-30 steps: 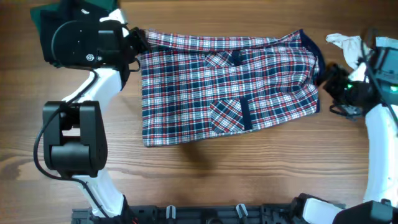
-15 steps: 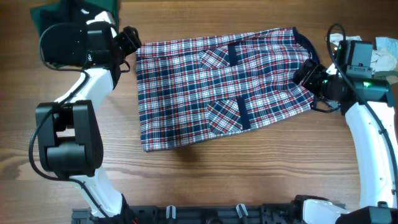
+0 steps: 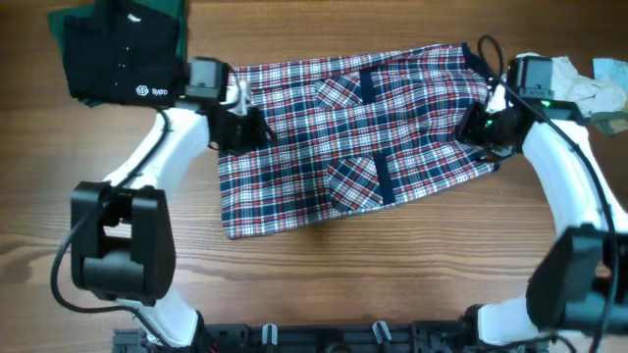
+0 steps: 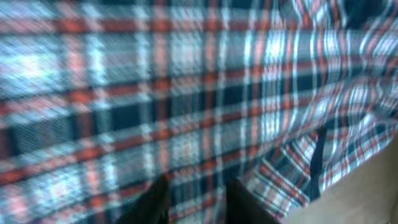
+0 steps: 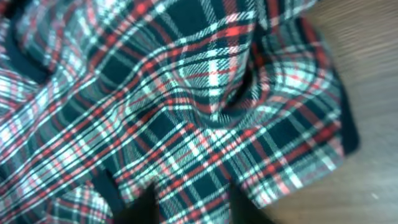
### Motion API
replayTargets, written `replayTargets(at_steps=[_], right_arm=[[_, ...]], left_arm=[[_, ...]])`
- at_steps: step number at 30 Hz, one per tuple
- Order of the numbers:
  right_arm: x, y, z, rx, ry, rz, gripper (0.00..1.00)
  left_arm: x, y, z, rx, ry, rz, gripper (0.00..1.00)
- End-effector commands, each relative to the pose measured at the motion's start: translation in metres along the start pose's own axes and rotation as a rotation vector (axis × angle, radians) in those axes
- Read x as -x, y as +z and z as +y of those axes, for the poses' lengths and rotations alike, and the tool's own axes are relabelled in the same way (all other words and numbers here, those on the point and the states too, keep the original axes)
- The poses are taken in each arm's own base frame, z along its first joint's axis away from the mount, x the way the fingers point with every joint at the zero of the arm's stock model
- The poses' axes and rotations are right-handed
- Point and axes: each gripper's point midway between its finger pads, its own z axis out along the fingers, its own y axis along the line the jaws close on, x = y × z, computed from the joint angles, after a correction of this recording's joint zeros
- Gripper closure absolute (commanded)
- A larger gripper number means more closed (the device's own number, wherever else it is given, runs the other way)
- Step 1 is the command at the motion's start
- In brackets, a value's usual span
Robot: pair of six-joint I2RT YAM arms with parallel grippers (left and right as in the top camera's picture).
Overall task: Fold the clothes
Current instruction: 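Regrasp the shirt's near edges with both grippers and straighten it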
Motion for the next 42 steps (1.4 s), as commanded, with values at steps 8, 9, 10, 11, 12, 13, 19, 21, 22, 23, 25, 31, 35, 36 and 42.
replayTargets(at_steps=[8, 9, 10, 11, 12, 13, 19, 21, 22, 23, 25, 31, 35, 36, 42], right_arm=[[-0.021, 0.076, -0.025, -0.079, 0.008, 0.154, 0.96], [-0.021, 0.079, -0.03, -0.105, 0.021, 0.153, 0.96], [-0.019, 0.079, -0.037, -0.147, 0.035, 0.142, 0.96], [-0.018, 0.078, -0.043, -0.183, 0.038, 0.13, 0.96], [-0.016, 0.078, -0.048, -0.211, 0.047, 0.121, 0.96], [-0.016, 0.077, -0.05, -0.224, 0.045, 0.117, 0.95], [-0.018, 0.076, -0.053, -0.235, 0.048, 0.126, 0.96], [-0.019, 0.075, -0.057, -0.261, 0.046, 0.128, 0.96], [-0.022, 0.076, -0.061, -0.279, 0.045, 0.13, 0.96], [-0.024, 0.076, -0.063, -0.289, 0.044, 0.135, 0.96], [-0.031, 0.078, -0.068, -0.306, 0.044, 0.148, 0.96], [-0.047, 0.077, -0.073, -0.328, 0.09, 0.199, 0.96], [-0.072, 0.068, -0.079, -0.378, 0.189, 0.285, 0.96], [-0.078, 0.065, -0.08, -0.39, 0.217, 0.308, 0.96], [-0.109, 0.048, -0.085, -0.444, 0.246, 0.44, 0.96]], left_arm=[[-0.041, 0.015, 0.023, 0.172, 0.006, 0.094, 0.96], [-0.046, 0.016, 0.026, 0.176, 0.002, 0.105, 0.96], [-0.051, 0.018, 0.029, 0.183, -0.003, 0.119, 0.96], [-0.055, 0.019, 0.032, 0.188, -0.01, 0.131, 0.96], [-0.059, 0.02, 0.034, 0.193, -0.021, 0.14, 0.96], [-0.064, 0.022, 0.037, 0.199, -0.046, 0.151, 0.96], [-0.095, 0.03, 0.052, 0.214, -0.08, 0.227, 0.96], [-0.103, 0.032, 0.055, 0.21, -0.09, 0.249, 0.96], [-0.108, 0.033, 0.057, 0.213, -0.095, 0.26, 0.96], [-0.113, 0.034, 0.06, 0.218, -0.1, 0.272, 0.96], [-0.121, 0.035, 0.064, 0.224, -0.109, 0.292, 0.96], [-0.138, 0.033, 0.068, 0.226, -0.135, 0.349, 0.96], [-0.149, 0.028, 0.071, 0.246, -0.154, 0.389, 0.96], [-0.151, 0.027, 0.071, 0.251, -0.159, 0.399, 0.96], [-0.165, 0.019, 0.076, 0.286, -0.18, 0.456, 0.96]])
